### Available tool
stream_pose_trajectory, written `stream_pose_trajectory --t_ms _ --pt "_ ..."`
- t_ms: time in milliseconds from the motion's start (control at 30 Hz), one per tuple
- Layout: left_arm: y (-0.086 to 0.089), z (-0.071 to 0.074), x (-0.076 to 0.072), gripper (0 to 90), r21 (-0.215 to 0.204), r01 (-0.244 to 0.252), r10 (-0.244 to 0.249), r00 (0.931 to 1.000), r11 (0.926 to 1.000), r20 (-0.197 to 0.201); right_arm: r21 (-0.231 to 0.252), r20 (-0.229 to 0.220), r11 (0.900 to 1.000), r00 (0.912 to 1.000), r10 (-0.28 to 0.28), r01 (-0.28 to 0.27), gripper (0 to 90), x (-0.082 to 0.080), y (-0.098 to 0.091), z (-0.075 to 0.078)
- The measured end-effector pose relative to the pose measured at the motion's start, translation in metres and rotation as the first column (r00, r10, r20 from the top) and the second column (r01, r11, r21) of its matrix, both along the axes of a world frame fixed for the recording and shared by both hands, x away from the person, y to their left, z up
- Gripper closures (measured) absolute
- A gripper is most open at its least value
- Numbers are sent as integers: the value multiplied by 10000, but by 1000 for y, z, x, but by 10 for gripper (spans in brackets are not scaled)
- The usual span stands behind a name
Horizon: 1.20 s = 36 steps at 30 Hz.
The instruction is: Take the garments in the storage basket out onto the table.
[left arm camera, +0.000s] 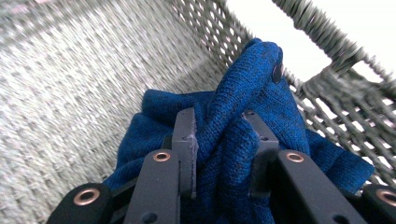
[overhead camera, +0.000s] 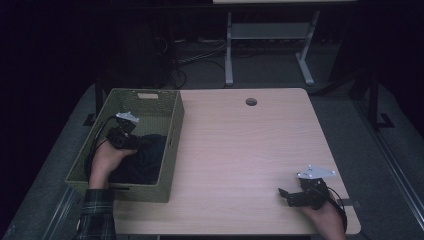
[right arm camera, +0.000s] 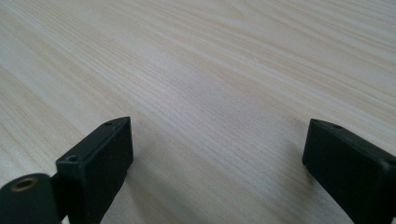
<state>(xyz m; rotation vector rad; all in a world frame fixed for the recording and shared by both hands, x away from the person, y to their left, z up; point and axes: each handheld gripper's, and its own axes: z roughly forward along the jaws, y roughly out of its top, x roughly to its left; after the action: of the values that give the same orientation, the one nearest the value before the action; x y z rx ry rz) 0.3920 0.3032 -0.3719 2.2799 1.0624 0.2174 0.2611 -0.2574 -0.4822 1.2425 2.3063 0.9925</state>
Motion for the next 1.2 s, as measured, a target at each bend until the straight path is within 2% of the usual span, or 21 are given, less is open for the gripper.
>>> stream_pose_trajectory --t_ms 100,467,633,767,1067,1200 --pt "2 6 -3 703 -250 -110 117 9996 9996 257 1 -1 10000 10000 -1 1 82 0 0 0" --pt "7 28 -15 707 -656 -376 450 9922 9971 1162 -3 0 10000 10000 0 0 82 0 0 0" --pt "11 33 -18 708 -982 -503 632 9891 9939 1332 -9 2 10000 10000 -2 2 82 0 0 0" --pt "14 39 -22 710 -1205 -487 675 9852 9915 1574 -8 1 10000 10000 -3 3 82 0 0 0" --pt "17 57 -29 711 -1369 -275 545 9788 9902 1974 3 -1 10000 10000 1 -1 82 0 0 0" --pt "21 69 -35 712 -1837 -180 610 9710 9828 2310 0 7 10000 10000 -13 13 83 0 0 0"
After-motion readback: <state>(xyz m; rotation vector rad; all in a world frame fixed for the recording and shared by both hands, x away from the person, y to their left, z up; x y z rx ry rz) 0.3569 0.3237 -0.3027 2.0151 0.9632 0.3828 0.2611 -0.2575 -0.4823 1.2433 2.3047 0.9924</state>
